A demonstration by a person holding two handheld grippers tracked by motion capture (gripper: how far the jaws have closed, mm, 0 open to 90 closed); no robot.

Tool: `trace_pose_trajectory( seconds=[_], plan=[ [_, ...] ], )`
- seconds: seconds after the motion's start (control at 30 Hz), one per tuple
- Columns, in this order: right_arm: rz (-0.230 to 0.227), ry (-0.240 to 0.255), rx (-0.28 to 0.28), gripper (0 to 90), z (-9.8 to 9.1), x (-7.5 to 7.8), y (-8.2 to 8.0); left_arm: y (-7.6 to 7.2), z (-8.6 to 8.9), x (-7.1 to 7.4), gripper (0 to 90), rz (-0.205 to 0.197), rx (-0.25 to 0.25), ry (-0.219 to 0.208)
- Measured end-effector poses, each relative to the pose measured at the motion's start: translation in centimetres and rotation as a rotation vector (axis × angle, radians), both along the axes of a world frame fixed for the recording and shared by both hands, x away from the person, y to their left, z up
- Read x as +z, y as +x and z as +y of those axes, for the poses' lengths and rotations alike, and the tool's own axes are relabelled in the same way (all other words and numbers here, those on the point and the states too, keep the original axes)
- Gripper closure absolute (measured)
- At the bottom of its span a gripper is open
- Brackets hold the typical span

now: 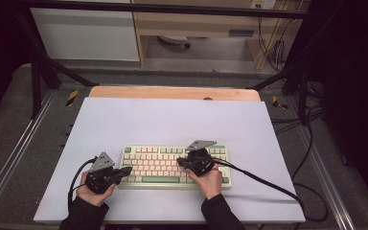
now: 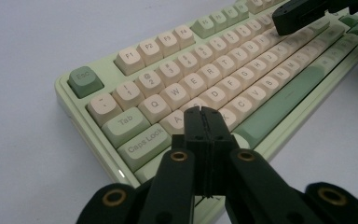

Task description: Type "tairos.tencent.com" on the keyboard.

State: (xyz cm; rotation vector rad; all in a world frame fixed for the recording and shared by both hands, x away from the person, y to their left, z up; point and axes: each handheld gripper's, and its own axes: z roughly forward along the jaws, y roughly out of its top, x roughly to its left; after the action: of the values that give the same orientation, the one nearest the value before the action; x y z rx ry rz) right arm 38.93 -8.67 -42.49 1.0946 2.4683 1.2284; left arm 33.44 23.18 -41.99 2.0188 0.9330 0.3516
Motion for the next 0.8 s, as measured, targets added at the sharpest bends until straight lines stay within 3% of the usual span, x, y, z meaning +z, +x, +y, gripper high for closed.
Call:
trace_pose_trajectory(
  seconds=[0.5,0.8],
  plan=[
    [-0.004,-0.017,0.001,90.0,0.2,-0.7,0.3,0.0,-0.1,-0.1,89.9,0.004,-0.003,0.007],
    [-0.026,-0.003,0.006,90.0,-0.3,0.5,-0.3,0.1,0.0,-0.1,90.0,0.003,-0.001,0.004]
  ],
)
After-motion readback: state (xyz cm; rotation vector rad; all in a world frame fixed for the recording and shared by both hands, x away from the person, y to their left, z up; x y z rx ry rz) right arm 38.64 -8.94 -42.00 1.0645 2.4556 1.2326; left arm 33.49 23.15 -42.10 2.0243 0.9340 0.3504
